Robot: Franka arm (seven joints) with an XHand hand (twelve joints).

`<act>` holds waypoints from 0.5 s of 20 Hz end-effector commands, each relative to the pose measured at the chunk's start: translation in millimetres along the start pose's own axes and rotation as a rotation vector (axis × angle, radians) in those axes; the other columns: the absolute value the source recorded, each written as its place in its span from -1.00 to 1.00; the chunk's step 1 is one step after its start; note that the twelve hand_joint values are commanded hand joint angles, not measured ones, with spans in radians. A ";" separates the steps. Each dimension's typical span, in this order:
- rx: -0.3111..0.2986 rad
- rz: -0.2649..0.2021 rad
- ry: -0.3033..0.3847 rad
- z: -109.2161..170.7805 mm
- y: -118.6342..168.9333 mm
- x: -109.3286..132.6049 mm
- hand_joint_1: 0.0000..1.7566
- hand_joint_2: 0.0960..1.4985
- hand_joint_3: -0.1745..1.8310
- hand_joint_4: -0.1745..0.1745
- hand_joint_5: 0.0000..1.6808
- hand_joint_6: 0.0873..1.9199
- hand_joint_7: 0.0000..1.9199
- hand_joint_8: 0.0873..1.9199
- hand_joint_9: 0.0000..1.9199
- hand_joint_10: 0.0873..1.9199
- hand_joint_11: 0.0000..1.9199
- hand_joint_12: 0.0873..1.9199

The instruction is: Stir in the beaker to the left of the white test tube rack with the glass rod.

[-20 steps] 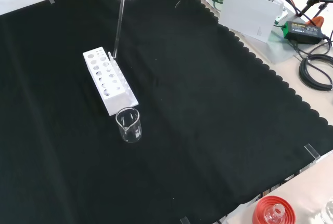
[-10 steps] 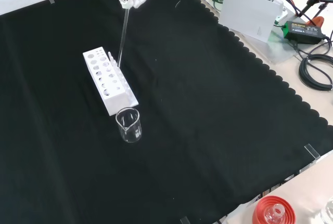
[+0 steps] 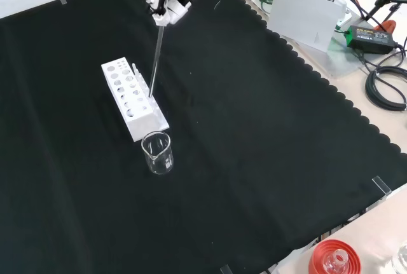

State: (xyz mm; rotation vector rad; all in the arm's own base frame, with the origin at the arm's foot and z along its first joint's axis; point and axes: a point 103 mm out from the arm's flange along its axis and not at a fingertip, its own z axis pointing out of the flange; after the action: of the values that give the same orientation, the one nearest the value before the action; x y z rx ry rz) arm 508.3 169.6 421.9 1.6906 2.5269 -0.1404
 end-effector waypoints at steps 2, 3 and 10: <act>0.016 -0.037 -0.019 0.0 13.5 22.8 0.51 -0.07 -0.32 -1.00 0.39 -0.51 0.40 -0.28 0.94 -0.87 0.65 -0.35; 0.015 -0.040 -0.019 -0.2 14.4 24.2 0.51 -0.07 -0.32 -1.00 0.39 -0.51 0.40 -0.28 0.94 -0.87 0.65 -0.35; 0.037 -0.067 -0.018 11.9 28.4 38.5 0.51 -0.07 -0.32 -1.00 0.39 -0.51 0.39 -0.28 0.94 -0.87 0.65 -0.35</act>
State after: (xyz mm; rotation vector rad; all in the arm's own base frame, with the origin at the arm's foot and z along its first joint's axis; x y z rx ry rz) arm 517.6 202.4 413.6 1.6305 2.5659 -0.1877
